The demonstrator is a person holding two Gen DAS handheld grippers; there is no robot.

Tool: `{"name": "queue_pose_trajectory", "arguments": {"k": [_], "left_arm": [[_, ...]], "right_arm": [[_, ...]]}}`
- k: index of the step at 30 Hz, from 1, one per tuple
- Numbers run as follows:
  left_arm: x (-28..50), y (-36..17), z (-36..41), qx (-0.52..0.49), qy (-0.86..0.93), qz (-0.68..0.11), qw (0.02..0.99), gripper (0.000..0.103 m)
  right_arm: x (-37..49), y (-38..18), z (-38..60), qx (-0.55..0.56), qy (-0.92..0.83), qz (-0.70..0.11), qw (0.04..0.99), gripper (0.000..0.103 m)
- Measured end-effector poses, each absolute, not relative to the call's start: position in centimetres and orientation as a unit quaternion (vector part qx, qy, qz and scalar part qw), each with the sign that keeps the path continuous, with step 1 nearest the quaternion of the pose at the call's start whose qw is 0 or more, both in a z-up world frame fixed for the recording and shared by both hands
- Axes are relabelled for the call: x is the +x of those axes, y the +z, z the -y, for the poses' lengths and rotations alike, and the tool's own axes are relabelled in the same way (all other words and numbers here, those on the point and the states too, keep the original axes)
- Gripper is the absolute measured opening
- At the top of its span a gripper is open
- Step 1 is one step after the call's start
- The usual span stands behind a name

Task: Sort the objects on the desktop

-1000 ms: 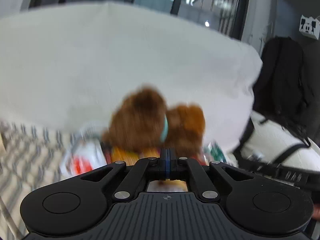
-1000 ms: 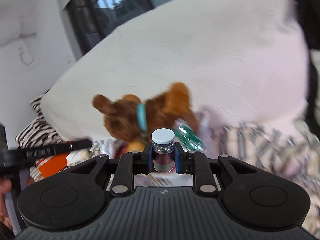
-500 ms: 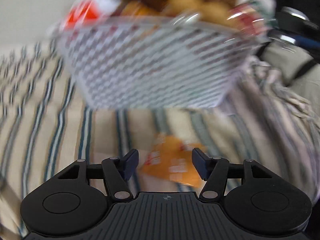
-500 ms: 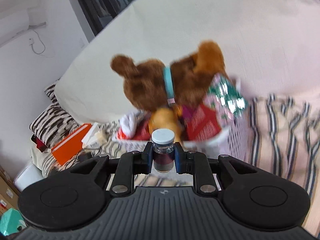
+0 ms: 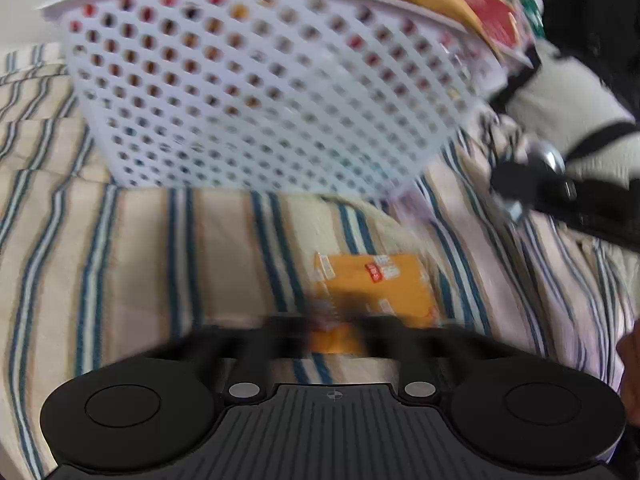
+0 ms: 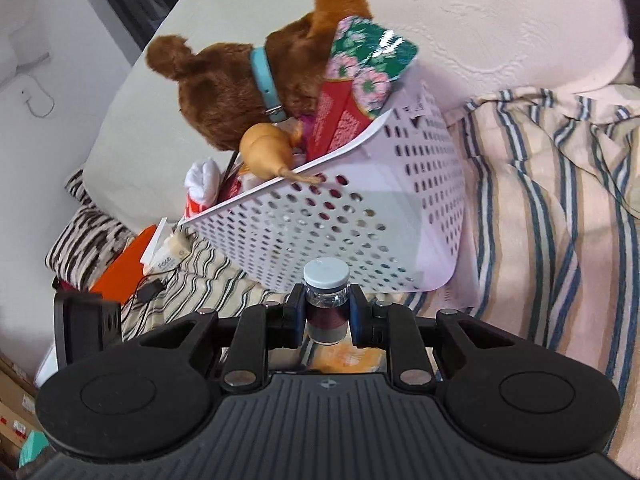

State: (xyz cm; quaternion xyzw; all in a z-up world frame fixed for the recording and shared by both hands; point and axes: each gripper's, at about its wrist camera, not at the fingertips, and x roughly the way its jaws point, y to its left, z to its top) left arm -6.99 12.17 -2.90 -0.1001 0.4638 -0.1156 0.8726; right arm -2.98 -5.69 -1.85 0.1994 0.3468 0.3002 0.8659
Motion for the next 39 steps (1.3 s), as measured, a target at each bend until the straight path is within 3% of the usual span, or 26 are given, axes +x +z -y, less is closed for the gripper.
{"name": "queue_pose_trajectory", "arguments": {"k": [3,13,24,27,28,29,32,33,34,36,39], "left_arm": [[-7.7,-2.7,-11.3,-0.084,-0.106,-0.452,0.882,0.000],[-7.5,-2.4,-13.1,-0.171,-0.110,-0.433,0.878,0.000],[-9.6,1.8,-14.1,-0.158,-0.103,-0.384,0.904,0.000],[-9.6,2.2,-13.8,-0.137,-0.108,-0.401,0.899,0.000],[-9.4,1.8,-13.7,-0.129,-0.113,-0.410,0.896,0.007],[-9.2,1.4,-13.5,-0.129,-0.122,-0.422,0.889,0.025],[-8.4,-0.6,-13.4,-0.147,-0.121,-0.449,0.873,0.040],[-8.1,-1.1,-13.3,-0.149,-0.120,-0.454,0.870,0.045],[-7.9,-1.6,-13.2,-0.151,-0.115,-0.459,0.868,0.056],[-7.4,-2.5,-13.0,-0.160,-0.111,-0.464,0.864,0.061],[-7.1,-3.1,-13.0,-0.176,-0.113,-0.458,0.864,0.067]], "right_arm": [[-3.3,-1.6,6.2,0.205,0.299,-0.342,0.867,0.024],[-4.1,-1.0,7.8,0.213,0.292,-0.331,0.871,0.025],[-4.6,0.0,8.2,0.212,0.296,-0.320,0.874,0.026],[-4.6,0.3,8.1,0.206,0.299,-0.320,0.875,0.026],[-4.6,0.2,8.0,0.203,0.298,-0.321,0.876,0.026],[-4.6,0.0,8.0,0.201,0.295,-0.322,0.877,0.026],[-4.3,-1.2,7.9,0.185,0.294,-0.340,0.874,0.030],[-4.3,-1.7,7.7,0.172,0.298,-0.346,0.873,0.038],[-4.2,-2.2,7.4,0.153,0.301,-0.352,0.873,0.049],[-4.2,-3.2,6.6,0.101,0.304,-0.359,0.877,0.060],[-3.8,-3.9,5.4,0.031,0.286,-0.342,0.895,0.060]]}}
